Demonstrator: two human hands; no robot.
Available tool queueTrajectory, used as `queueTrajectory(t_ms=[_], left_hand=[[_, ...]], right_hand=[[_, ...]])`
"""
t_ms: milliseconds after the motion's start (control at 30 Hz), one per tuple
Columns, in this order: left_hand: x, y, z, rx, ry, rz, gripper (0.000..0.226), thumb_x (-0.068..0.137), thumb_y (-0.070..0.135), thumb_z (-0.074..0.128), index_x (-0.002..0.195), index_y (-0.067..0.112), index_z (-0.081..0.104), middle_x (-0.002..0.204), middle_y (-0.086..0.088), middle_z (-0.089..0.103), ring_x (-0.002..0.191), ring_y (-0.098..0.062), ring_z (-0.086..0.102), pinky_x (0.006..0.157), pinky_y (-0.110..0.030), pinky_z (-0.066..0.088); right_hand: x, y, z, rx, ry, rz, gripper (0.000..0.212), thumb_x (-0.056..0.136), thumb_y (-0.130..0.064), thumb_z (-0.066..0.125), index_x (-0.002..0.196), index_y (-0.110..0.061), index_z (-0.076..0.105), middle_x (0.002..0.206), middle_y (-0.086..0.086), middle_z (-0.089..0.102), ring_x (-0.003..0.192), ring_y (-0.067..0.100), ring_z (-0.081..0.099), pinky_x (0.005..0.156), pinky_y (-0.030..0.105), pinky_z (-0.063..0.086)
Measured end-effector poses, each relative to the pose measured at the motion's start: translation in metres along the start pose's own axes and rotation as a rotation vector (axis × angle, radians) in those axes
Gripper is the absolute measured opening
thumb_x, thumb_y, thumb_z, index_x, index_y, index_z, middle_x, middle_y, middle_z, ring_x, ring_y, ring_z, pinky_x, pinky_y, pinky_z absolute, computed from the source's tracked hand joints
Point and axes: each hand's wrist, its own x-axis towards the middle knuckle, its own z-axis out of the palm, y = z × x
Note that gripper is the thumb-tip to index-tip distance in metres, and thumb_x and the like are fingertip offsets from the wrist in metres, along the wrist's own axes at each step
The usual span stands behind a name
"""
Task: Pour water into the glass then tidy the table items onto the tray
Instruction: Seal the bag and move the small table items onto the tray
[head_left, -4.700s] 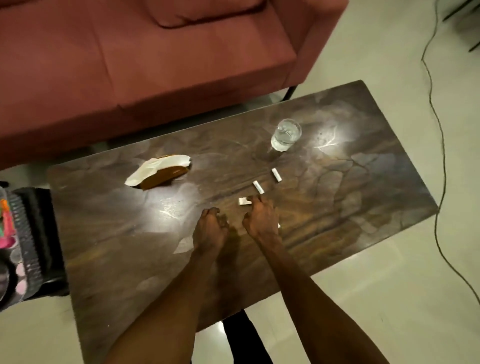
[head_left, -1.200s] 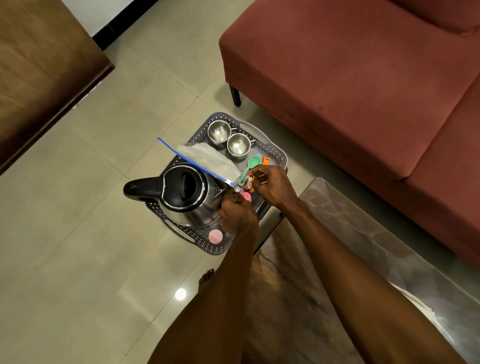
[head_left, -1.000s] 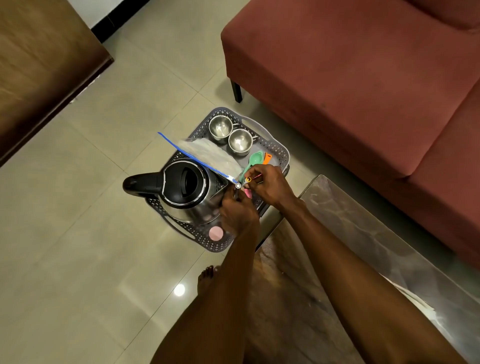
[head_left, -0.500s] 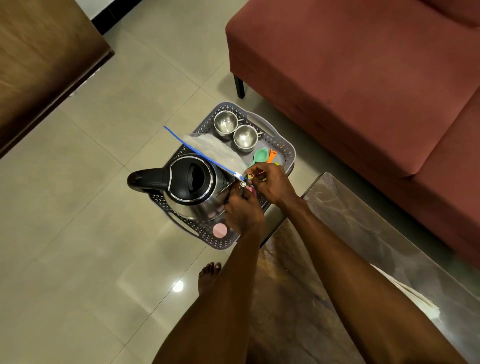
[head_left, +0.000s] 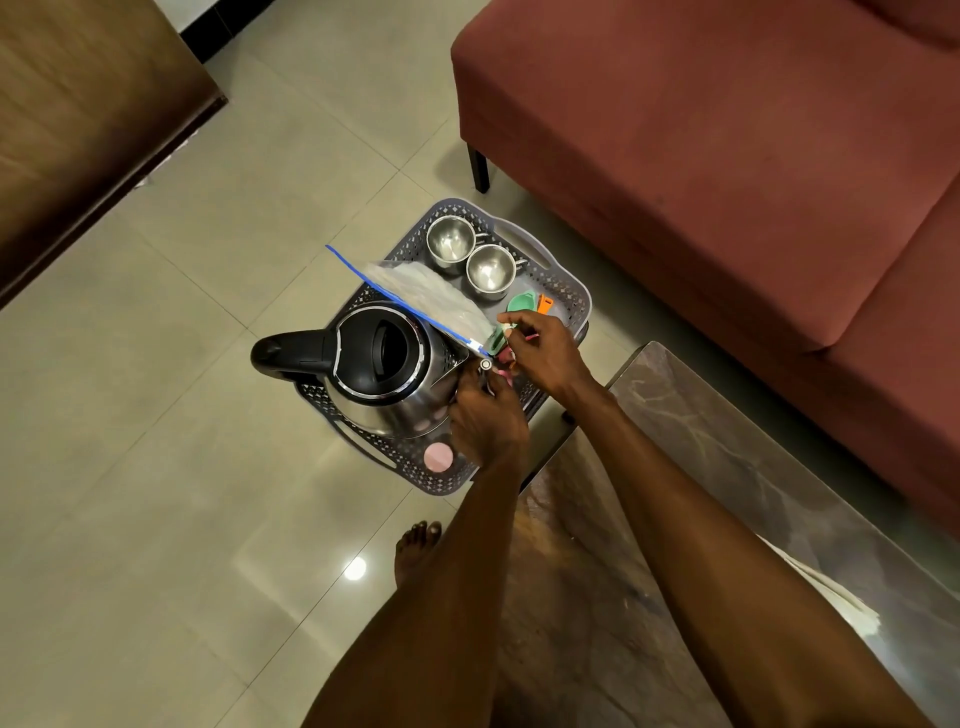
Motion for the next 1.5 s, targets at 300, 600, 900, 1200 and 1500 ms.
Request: queueTrajectory(t_ms=[300,600,900,1200,1500], left_hand=[[0.0,-0.005,0.005,-0.041,0.064,-0.052,0.035,0.093,0.044,0.055,0.117,0.023,0.067,0.109,-0.008,0.071,0.1,-0.029,0.065,0.074,-0.026,0.036],[0.004,-0.005,0.007,-0.031,0.055,-0.096,0.033,0.093,0.044,0.056,0.12,0.029,0.067,0.116,0.001,0.07,0.104,-0.022,0.063,0.074,-0.025,0.034],[0.005,-0.006,0.005,-0.152,0.0,-0.041,0.032,0.096,0.031,0.056,0.123,0.018,0.067,0.117,-0.004,0.07,0.106,-0.02,0.064,0.079,-0.021,0.043],[-0.009,-0.003,0.005,-0.118,0.047,0.233,0.033,0.1,0.023,0.047,0.127,0.005,0.054,0.12,-0.011,0.065,0.108,-0.024,0.064,0.083,-0.035,0.053],[-0.019,0.002,-0.006,-0.376,0.074,0.017,0.022,0.096,0.012,0.055,0.106,-0.005,0.064,0.098,-0.017,0.07,0.086,-0.024,0.066,0.07,-0.019,0.047]], right_hand=[[0.002,-0.007,0.0,-0.142,0.071,-0.078,0.008,0.089,-0.013,0.068,0.096,-0.013,0.07,0.088,-0.002,0.07,0.085,0.018,0.067,0.078,0.039,0.057],[0.003,-0.001,0.002,-0.282,-0.072,-0.126,0.024,0.08,0.006,0.067,0.1,-0.005,0.077,0.093,0.011,0.076,0.087,0.02,0.071,0.085,0.042,0.057],[0.003,-0.002,0.008,-0.348,-0.108,-0.192,0.018,0.078,0.005,0.067,0.092,-0.003,0.074,0.087,0.012,0.074,0.083,0.023,0.069,0.077,0.044,0.057],[-0.004,-0.003,0.004,-0.221,0.072,-0.2,0.019,0.082,0.008,0.062,0.096,-0.001,0.07,0.091,0.012,0.071,0.086,0.027,0.067,0.081,0.048,0.055],[-0.009,0.004,-0.006,-0.08,0.227,-0.098,0.016,0.089,-0.003,0.06,0.101,-0.012,0.064,0.105,0.004,0.067,0.083,0.005,0.066,0.078,0.037,0.058]])
